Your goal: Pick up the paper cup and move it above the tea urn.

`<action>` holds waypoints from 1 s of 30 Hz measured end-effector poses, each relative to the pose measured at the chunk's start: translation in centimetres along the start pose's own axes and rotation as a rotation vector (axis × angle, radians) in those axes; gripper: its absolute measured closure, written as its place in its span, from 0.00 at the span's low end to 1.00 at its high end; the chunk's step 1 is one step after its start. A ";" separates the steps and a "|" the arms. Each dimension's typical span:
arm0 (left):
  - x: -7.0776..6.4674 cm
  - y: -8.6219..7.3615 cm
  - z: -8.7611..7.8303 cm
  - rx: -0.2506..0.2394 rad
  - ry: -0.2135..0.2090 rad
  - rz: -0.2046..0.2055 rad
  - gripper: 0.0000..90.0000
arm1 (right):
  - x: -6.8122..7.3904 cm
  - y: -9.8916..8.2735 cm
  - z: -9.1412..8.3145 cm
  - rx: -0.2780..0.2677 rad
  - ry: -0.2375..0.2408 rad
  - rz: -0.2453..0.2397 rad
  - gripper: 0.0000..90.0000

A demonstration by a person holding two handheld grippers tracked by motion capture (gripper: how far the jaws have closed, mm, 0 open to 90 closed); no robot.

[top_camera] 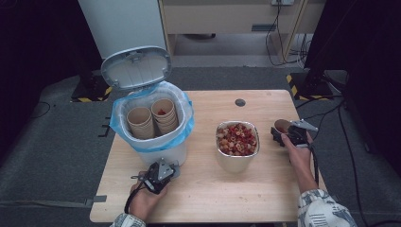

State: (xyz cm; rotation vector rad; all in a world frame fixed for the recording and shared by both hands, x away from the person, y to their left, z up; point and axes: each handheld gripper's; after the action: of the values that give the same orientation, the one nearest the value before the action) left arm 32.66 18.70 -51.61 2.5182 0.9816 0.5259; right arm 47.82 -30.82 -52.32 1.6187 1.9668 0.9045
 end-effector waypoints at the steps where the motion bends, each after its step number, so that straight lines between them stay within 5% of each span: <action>1: 0.0 0.0 0.0 0.001 0.000 -0.001 1.00 | 0.0 0.0 0.0 -0.005 0.001 -0.003 0.24; 15: 0.0 0.0 0.0 0.000 -0.004 -0.002 1.00 | 0.3 0.2 -1.1 -0.049 0.030 -0.093 0.32; 30: 0.0 0.0 0.0 0.000 -0.005 -0.006 1.00 | 2.4 4.5 -7.0 -0.110 0.042 -0.256 0.33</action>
State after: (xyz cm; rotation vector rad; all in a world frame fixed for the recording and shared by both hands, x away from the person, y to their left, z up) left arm 32.69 18.73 -51.61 2.5147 0.9865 0.5171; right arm 45.54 -29.48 -44.05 1.2623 2.0555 0.9320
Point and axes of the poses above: each handheld gripper's, and its own axes: z roughly forward along the jaws, y roughly out of its top, x roughly to its left, and after that the axes turned 15 degrees about x, right-handed
